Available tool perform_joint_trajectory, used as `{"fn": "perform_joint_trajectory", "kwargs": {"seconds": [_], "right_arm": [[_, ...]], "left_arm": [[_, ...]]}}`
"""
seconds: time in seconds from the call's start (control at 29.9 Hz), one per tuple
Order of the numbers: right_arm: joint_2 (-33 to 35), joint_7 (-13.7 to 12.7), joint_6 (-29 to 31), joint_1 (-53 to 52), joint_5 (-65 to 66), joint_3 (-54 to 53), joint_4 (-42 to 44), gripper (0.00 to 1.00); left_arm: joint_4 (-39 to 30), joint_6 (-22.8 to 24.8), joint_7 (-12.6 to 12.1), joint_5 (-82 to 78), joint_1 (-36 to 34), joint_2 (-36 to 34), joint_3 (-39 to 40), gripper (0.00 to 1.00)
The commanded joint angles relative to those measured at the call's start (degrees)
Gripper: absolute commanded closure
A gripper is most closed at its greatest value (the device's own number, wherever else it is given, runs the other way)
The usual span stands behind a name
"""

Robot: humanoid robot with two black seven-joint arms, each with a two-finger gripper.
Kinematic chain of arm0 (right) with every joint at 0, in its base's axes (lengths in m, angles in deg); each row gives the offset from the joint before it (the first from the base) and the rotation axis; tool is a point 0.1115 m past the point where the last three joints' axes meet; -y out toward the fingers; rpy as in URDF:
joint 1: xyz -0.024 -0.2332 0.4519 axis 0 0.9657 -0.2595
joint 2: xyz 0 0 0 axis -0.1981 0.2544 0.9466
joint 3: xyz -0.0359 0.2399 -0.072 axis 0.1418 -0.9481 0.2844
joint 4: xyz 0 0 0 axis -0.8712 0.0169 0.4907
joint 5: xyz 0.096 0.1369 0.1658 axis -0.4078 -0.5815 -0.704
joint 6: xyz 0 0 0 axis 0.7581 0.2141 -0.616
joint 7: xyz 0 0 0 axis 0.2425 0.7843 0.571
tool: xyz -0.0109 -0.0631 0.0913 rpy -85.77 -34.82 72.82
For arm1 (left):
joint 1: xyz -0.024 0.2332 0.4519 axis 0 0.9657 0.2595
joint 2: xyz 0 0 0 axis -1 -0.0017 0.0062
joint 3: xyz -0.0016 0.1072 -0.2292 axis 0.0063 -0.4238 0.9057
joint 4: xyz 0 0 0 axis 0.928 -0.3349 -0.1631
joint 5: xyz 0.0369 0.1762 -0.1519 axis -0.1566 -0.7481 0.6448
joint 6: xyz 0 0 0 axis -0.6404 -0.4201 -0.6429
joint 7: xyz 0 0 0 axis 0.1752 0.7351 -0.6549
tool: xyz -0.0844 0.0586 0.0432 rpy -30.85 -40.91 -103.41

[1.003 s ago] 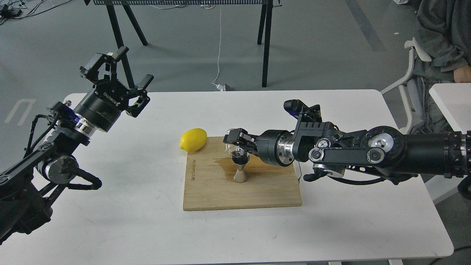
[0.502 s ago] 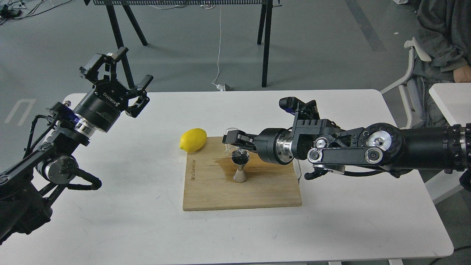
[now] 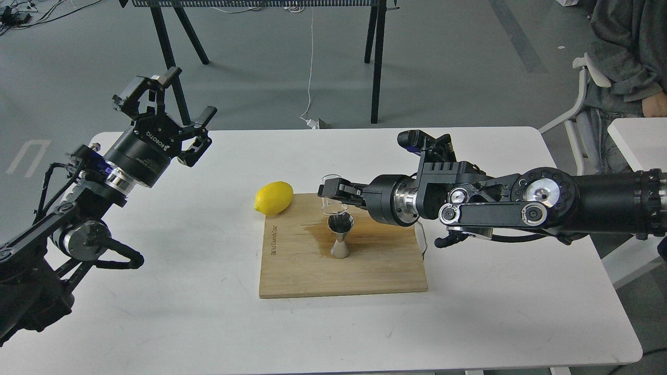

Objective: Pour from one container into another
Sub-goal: 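Raise the glass upright and pull the right gripper back from the board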

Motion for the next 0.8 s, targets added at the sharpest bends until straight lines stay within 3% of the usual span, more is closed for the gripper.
{"fn": "perform_joint_trajectory", "kwargs": {"seconds": [0.0,0.33,0.57,0.77], "right_arm": [[4.0,0.1,0.8,2.3,-6.7,-5.1,-0.3,0.58],[12.7,0.0,4.2,17.4,-16.5,-24.5,-1.9,0.59],[14.3,0.3,7.3,40.8,-17.6,-49.0,-2.2,0.59],[11.9,0.7,13.3,62.0,-19.8,-71.5,-2.0,0.59]], "left_arm": [[0.0,0.0,0.0,0.0,-0.1,0.0,0.0,0.1],[0.3,0.0,0.0,0.0,-0.3,0.0,0.0,0.1],[0.5,0.0,0.0,0.0,-0.3,0.0,0.0,0.1],[0.6,0.0,0.0,0.0,-0.2,0.0,0.0,0.1]]}}
